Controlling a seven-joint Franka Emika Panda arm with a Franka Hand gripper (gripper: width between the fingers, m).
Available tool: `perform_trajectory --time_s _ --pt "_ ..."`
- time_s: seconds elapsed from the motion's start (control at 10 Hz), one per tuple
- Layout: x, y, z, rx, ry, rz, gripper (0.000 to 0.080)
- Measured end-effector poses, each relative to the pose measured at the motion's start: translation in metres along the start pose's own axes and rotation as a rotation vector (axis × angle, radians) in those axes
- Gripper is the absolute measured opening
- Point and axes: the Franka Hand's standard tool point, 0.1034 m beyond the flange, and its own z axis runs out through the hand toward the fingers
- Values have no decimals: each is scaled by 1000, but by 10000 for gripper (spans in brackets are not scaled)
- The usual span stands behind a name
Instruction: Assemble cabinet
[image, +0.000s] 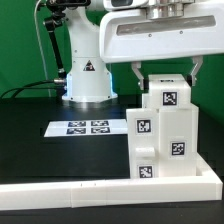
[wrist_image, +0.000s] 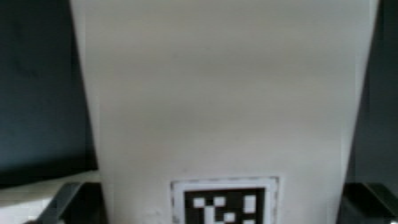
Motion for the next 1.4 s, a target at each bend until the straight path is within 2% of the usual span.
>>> perform_trajectory --time_s 0.2,0.6,1.4 --pt "-1 -3 1 9 14 196 558" --pt "-2 -7 2 43 4 554 558" --pt "-5 -13 3 67 -35 1047 558"
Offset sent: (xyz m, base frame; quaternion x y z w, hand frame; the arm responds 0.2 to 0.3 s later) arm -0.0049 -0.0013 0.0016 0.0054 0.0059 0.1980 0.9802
